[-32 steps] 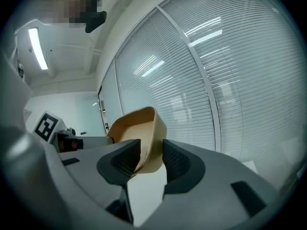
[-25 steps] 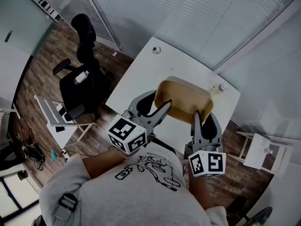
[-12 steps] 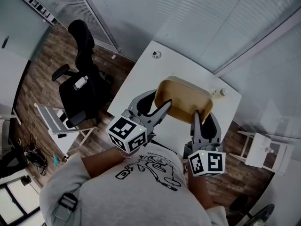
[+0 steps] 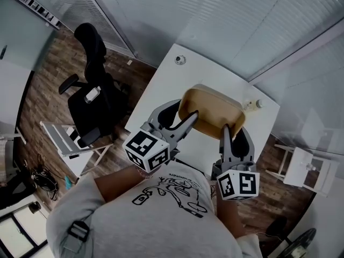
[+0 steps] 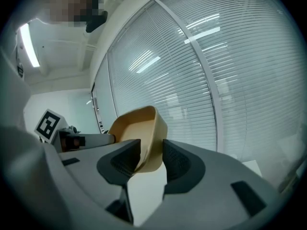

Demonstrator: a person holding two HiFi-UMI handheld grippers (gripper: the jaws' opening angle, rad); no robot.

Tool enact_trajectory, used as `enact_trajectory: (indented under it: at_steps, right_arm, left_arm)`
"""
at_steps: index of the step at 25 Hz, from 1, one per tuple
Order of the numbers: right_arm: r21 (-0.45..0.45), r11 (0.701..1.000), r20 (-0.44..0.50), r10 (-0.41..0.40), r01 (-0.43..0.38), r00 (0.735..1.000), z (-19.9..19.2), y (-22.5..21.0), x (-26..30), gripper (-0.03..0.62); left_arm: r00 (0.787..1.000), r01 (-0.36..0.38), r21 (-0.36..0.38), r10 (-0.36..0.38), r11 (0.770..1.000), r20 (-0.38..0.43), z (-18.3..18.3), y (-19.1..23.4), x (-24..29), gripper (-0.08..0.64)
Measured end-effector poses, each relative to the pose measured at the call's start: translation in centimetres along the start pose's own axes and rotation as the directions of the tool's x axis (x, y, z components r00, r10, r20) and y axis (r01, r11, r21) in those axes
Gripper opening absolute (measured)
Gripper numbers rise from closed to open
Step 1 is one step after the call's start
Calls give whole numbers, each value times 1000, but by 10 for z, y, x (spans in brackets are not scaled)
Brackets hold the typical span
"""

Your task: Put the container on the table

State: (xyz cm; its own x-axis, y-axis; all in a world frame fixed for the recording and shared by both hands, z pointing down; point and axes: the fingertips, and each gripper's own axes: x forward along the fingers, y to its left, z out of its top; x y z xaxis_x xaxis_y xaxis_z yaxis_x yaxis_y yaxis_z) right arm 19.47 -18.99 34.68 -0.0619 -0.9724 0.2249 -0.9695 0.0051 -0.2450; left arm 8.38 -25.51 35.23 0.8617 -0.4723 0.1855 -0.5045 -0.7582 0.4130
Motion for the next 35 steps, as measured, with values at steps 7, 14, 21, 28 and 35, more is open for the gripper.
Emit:
enact_trajectory:
  at_steps: [7,14,21,28,35]
  right_arm:
    - [22,1000,-57,-12,13,998,-19,-11,7,133]
    - [32,999,-95,-18,21,995,-40,-19,12,133]
    - [79,996,-131,-16,27,991,-68,-32,24,133]
    - [102,994,-186,-21,41,982,-99,-38,31,133]
    - [87,994,-248,-37,60,968,-135,-46,42,133]
  left_arm:
    - [998,-8,-26,6,1000,-56,-23,8,11,190]
    - [995,-14,-44,9,999,-102,-47,18,19,190]
    - [986,-20,-26,15,999,-168,-77,33,31,189]
    - [975,-41,-55,28,998,-219,-109,49,38,189]
    - [965,-48,-60,30,997,-262,-138,66,46,189]
